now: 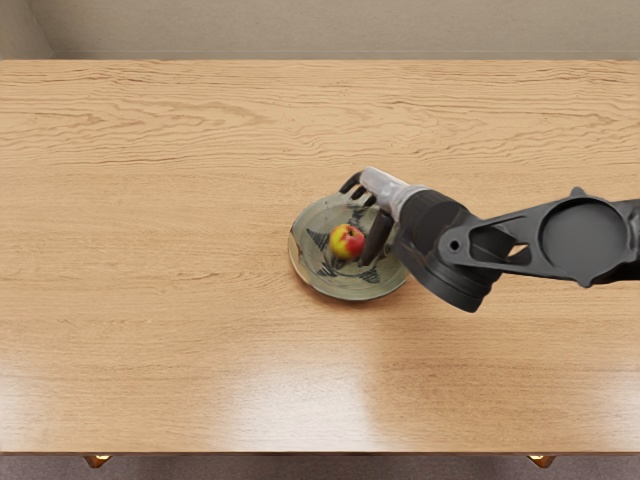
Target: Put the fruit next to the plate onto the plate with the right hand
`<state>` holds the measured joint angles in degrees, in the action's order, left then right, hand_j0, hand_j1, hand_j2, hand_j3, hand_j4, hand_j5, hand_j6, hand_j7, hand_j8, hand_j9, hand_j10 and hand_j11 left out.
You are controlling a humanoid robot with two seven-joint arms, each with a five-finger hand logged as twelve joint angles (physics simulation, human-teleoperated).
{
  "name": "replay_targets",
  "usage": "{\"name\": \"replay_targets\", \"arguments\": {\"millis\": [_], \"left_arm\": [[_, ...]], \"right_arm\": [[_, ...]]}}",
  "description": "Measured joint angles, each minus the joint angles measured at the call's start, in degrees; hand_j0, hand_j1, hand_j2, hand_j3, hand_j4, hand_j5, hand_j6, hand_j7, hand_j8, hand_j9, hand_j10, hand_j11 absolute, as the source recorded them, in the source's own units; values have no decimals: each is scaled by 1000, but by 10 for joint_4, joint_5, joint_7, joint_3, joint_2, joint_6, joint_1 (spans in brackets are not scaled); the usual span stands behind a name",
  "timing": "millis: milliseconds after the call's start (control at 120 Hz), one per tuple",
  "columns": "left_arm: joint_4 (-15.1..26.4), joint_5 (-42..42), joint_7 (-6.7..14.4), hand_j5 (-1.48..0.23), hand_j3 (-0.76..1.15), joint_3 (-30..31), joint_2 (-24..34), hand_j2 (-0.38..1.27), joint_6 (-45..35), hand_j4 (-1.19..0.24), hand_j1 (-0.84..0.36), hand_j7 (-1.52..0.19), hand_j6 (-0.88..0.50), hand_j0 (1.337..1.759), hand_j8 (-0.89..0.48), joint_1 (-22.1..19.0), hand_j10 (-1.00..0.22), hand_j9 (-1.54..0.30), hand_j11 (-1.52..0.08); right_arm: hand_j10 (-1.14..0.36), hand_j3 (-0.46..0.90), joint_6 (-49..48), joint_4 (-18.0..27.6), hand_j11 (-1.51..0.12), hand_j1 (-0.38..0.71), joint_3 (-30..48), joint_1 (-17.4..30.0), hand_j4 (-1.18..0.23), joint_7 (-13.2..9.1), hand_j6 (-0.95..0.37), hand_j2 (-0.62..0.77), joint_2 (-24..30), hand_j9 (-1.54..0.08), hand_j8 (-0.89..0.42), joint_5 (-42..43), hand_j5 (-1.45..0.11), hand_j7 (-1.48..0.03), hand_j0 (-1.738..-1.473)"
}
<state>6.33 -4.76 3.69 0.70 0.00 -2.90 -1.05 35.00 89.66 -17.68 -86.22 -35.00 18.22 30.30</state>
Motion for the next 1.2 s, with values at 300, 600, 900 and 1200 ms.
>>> {"name": "replay_targets", "arguments": {"millis": [300,600,900,1200], "left_arm": [[0,0,0,-316,0,0,0,49,0,-243,58,-316,-243,1658,-243,0,-243,-316,-316],[0,0,0,-316,0,0,0,49,0,-243,58,-316,-243,1658,-243,0,-243,-316,-316],[0,0,0,-316,0,0,0,49,0,-243,58,-316,-244,1658,-243,0,-243,-316,-316],[0,0,0,-316,0,0,0,49,0,-243,58,-316,-244,1658,-243,0,-243,-316,-316]], "right_arm": [[-113,0,0,1,-147,-224,8,-15,-107,0,-104,2,33,-147,-114,-1,-147,-146,-1658],[-64,0,0,4,-82,-276,137,28,-63,0,-63,-6,105,-82,-65,1,-82,-82,-1658],[-53,0,-6,4,-68,-288,439,218,-52,0,-53,-8,157,-68,-53,1,-68,-68,-1658],[-50,0,-269,1,-65,-290,656,391,-49,0,-50,-9,172,-65,-50,-60,-65,-65,-1658]]}}
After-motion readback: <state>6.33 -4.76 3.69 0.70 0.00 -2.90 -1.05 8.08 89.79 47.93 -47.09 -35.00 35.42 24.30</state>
